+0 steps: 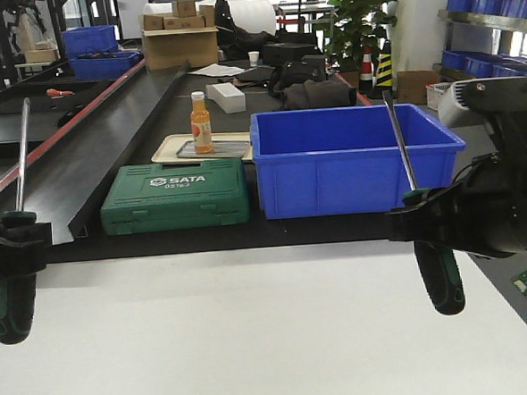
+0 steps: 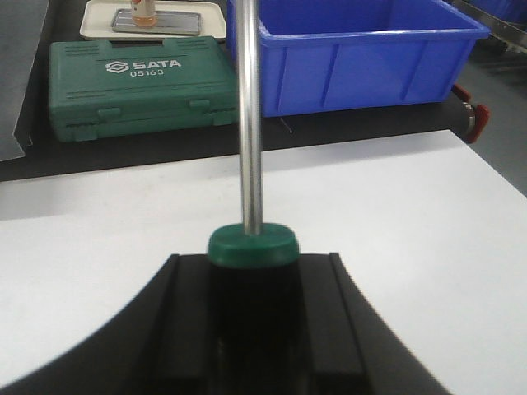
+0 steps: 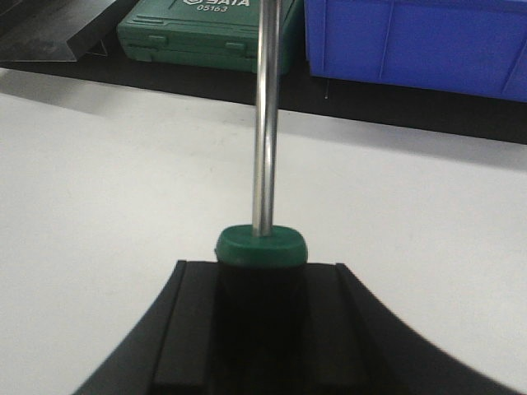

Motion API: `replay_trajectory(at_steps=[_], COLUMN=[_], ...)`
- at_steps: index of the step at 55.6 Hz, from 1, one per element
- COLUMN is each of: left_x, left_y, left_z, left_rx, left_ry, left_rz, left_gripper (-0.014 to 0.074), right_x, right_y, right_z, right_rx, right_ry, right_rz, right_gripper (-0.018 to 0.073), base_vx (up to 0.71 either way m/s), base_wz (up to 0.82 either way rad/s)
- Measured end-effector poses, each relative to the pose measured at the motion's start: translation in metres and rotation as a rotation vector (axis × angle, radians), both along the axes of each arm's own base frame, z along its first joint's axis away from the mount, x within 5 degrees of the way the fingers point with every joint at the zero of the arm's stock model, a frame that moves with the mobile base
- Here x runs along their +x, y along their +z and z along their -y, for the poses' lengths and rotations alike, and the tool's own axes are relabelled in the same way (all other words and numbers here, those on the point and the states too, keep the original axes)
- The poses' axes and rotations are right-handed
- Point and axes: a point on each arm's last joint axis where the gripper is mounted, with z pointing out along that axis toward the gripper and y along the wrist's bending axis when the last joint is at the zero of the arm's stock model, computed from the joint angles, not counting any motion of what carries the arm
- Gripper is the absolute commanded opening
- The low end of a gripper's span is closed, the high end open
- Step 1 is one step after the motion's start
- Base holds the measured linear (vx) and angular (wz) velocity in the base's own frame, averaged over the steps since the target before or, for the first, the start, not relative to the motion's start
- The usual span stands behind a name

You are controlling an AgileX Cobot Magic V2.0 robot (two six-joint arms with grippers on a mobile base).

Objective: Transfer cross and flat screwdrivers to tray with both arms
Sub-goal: 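Hold both screwdrivers upright while the base drives to the conveyor tray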

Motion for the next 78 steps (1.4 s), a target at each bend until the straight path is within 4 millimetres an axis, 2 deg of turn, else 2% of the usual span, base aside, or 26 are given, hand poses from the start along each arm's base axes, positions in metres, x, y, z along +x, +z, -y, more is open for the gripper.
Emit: replay_trajectory(at_steps=[32, 78], left_x=[0.0000, -0.0002], left_y=[-0.0001, -0.0006], left_z=[0.0000, 0.0000], left_rx=[0.001, 0.003], left_ry=[0.000, -0.001], left_rz=[-0.001, -0.007], left_gripper=[0.0003, 0.0003], right_x=[-0.0004, -0.0003], right_y=[0.0000, 0.0000], right_z=[-0.0011, -0.0008], right_rx=[0.006, 0.001], right_ry=[0.004, 0.003], right_rz=[-0.002, 0.000], right_gripper=[-0.0008, -0.0008], base_vx=[-0.27, -0.16], base_wz=[-0.08, -0.68])
